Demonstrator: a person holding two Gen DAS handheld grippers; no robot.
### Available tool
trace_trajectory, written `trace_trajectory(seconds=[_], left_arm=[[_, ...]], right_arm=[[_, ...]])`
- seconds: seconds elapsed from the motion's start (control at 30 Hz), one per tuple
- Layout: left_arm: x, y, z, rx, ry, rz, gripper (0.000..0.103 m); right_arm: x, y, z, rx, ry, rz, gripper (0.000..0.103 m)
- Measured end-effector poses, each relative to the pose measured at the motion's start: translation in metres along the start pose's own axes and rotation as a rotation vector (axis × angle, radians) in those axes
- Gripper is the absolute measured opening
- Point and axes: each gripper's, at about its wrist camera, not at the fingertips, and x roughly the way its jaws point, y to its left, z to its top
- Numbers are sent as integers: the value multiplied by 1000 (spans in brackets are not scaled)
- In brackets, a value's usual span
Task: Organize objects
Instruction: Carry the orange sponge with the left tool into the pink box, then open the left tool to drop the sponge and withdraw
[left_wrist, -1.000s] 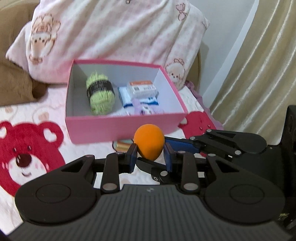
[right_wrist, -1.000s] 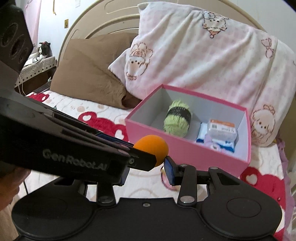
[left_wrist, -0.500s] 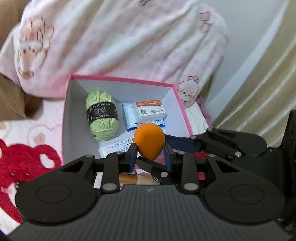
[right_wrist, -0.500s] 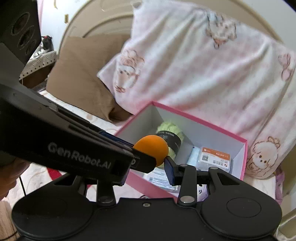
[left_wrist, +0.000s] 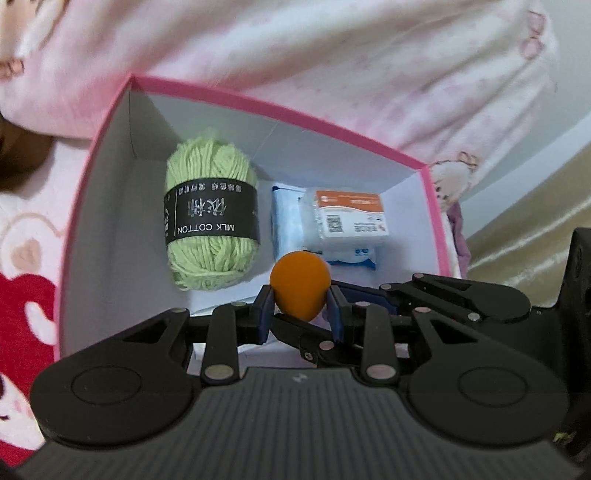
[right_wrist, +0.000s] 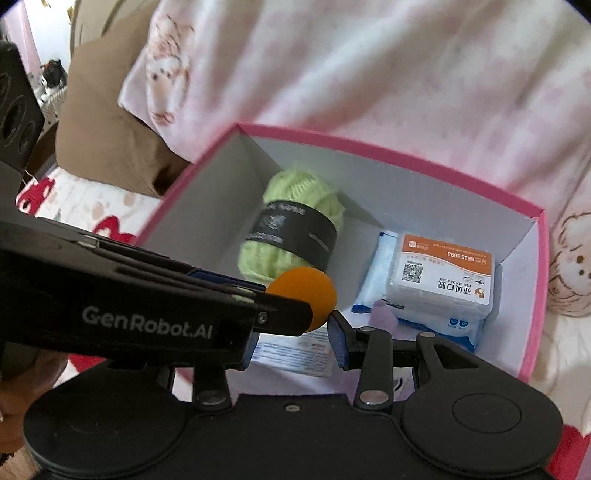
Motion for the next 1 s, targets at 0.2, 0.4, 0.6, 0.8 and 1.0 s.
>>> trace_trajectory(seconds=[0.2, 0.4, 0.6, 0.8, 1.0], left_arm=[[26, 6, 4, -20, 23, 8, 29], [39, 10, 2, -63, 27, 24, 29], [32, 5, 4, -44, 4, 31, 42], [11, 2, 0, -28, -21, 11, 55], [-24, -10, -13, 41, -11, 67, 67]], right_arm=[[22, -10, 4, -13, 58, -10, 46], [37, -16, 4, -22, 94, -6, 46], [36, -22, 4, -8, 69, -31, 46], [5, -21, -12, 7, -12, -49, 62], [-33, -22, -33, 64, -92, -19, 62]])
